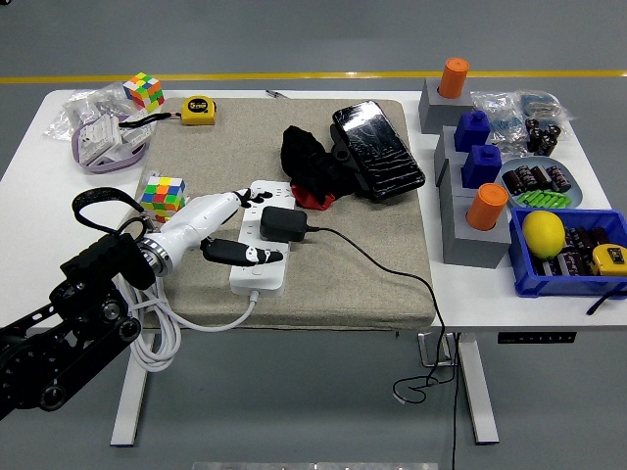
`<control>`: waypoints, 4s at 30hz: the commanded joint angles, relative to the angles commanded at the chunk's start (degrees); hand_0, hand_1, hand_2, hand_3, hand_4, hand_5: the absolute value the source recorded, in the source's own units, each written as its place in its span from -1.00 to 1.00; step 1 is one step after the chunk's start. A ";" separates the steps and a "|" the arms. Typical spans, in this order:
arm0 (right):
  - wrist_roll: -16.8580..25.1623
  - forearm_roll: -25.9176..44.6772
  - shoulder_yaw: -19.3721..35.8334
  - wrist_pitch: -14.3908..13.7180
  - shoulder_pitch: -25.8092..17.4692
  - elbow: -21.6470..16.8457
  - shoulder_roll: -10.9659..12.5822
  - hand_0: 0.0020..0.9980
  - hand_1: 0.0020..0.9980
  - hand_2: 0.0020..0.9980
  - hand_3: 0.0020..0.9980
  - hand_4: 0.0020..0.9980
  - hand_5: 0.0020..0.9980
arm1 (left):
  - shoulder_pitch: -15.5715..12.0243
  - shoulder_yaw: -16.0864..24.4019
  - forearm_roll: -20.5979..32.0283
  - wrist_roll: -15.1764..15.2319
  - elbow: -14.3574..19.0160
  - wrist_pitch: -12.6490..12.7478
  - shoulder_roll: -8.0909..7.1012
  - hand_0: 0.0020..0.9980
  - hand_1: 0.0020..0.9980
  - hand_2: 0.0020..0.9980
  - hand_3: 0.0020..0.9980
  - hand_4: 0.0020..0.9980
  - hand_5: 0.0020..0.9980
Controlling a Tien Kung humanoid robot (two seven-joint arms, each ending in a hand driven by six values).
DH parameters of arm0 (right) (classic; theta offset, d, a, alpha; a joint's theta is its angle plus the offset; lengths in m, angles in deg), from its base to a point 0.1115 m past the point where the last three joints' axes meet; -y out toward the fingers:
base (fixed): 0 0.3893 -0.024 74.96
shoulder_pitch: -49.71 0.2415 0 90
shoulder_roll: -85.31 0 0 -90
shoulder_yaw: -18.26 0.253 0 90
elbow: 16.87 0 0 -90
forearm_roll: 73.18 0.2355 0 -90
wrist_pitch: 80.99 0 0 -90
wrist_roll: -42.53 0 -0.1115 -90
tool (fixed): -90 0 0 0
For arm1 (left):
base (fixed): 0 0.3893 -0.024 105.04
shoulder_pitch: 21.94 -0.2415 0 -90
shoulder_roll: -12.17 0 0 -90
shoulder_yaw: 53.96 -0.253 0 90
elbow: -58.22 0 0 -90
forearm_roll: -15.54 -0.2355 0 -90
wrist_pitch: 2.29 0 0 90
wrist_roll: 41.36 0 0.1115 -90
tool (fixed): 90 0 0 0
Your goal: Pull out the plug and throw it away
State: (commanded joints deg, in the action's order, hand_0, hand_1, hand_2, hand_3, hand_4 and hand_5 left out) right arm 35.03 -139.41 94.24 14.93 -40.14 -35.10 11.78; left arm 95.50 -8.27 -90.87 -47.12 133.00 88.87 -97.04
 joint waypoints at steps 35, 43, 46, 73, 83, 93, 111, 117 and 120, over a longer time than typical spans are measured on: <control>0.06 -0.30 2.50 0.14 -0.69 0.00 -0.62 0.24 0.30 0.37 0.26 0.97 0.06 | 16.24 -11.56 4.59 1.21 -19.08 1.27 5.86 0.07 0.29 0.32 0.46 0.95 -0.45; 0.13 -0.36 2.62 0.21 -0.63 0.03 -0.83 0.24 0.30 0.37 0.26 0.97 0.06 | 18.27 -13.79 5.46 1.10 -21.49 0.95 6.43 -0.02 0.23 0.18 0.25 0.90 -0.52; 0.17 -0.30 2.59 0.22 -0.70 -0.03 -0.86 0.24 0.30 0.37 0.27 0.97 0.06 | 18.52 -14.16 5.74 1.36 -21.50 1.05 6.39 -0.04 0.23 0.14 0.23 0.87 -0.56; 0.12 -0.72 4.44 0.17 -1.34 -0.03 -1.17 0.24 0.30 0.37 0.27 0.97 0.06 | 19.64 -16.42 5.93 2.44 -23.04 2.07 6.82 -0.35 -0.08 -0.07 0.10 0.50 -1.00; 0.16 -0.61 4.58 0.08 -1.18 -0.12 -1.36 0.24 0.30 0.37 0.26 0.97 0.06 | 19.80 -15.13 3.82 2.97 -21.17 3.46 6.62 -0.37 -0.14 -0.12 0.05 0.55 -1.00; 0.11 -0.84 5.08 0.11 -1.59 0.01 -1.51 0.24 0.30 0.37 0.26 0.97 0.06 | 18.03 -14.49 5.41 2.23 -13.12 3.72 7.13 -0.37 -0.16 -0.13 0.06 0.53 -1.00; 0.08 -0.70 4.86 0.01 -1.27 0.15 -1.54 0.24 0.30 0.37 0.26 0.97 0.06 | 17.87 -20.94 8.99 2.19 -21.17 8.12 13.64 0.04 0.19 0.12 0.18 0.88 -1.00; 0.14 -0.57 4.56 0.01 -1.19 0.07 -1.56 0.24 0.30 0.37 0.26 0.97 0.06 | 18.02 -21.11 8.23 1.05 -21.22 6.46 13.58 0.54 0.59 0.55 0.64 1.00 -0.59; 0.18 -0.50 4.64 -0.07 -1.09 -0.07 -1.57 0.24 0.30 0.37 0.26 0.97 0.06 | 17.64 -20.77 7.68 0.35 -20.68 5.51 13.39 0.54 0.59 0.55 0.64 1.00 -0.59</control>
State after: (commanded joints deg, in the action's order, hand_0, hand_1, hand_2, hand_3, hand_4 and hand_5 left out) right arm 35.22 -139.92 98.88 14.86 -41.23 -35.17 10.21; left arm 113.14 -29.05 -83.19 -46.77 112.33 94.38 -83.65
